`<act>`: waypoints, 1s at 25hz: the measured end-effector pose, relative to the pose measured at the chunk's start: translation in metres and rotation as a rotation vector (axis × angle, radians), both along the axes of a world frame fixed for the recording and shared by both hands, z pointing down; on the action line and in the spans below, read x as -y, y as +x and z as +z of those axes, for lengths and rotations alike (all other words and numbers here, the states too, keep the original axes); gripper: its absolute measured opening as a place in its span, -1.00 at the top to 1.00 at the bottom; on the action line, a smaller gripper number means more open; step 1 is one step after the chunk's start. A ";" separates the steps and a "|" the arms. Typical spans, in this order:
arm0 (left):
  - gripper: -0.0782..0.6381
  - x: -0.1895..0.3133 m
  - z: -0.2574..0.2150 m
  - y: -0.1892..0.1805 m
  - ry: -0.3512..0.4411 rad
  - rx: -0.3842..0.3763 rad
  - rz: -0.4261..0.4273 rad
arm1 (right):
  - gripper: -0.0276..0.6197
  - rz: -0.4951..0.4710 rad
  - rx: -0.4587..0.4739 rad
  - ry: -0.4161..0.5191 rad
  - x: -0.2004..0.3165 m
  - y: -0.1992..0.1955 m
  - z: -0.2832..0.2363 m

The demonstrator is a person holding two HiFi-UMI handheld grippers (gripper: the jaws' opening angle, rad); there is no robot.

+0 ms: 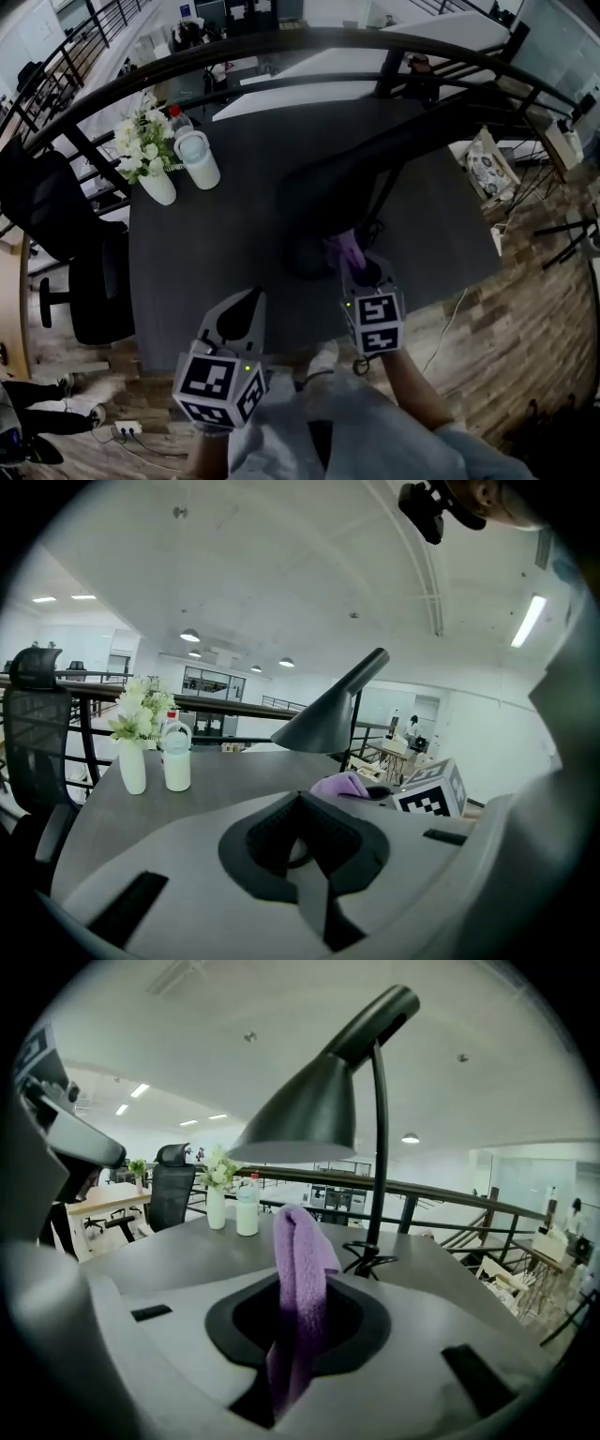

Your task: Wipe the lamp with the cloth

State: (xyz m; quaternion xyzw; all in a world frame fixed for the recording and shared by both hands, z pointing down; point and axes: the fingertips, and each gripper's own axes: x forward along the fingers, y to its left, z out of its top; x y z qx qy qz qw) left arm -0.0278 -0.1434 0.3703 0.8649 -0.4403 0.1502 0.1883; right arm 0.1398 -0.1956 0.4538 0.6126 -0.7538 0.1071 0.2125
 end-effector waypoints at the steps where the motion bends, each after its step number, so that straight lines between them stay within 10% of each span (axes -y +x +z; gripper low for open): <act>1: 0.74 0.001 -0.002 0.002 0.017 -0.003 0.006 | 0.74 0.000 0.002 0.008 -0.005 0.002 -0.005; 25: 0.74 -0.001 -0.017 0.063 0.068 -0.005 0.164 | 0.74 0.080 0.096 0.072 -0.087 0.044 -0.066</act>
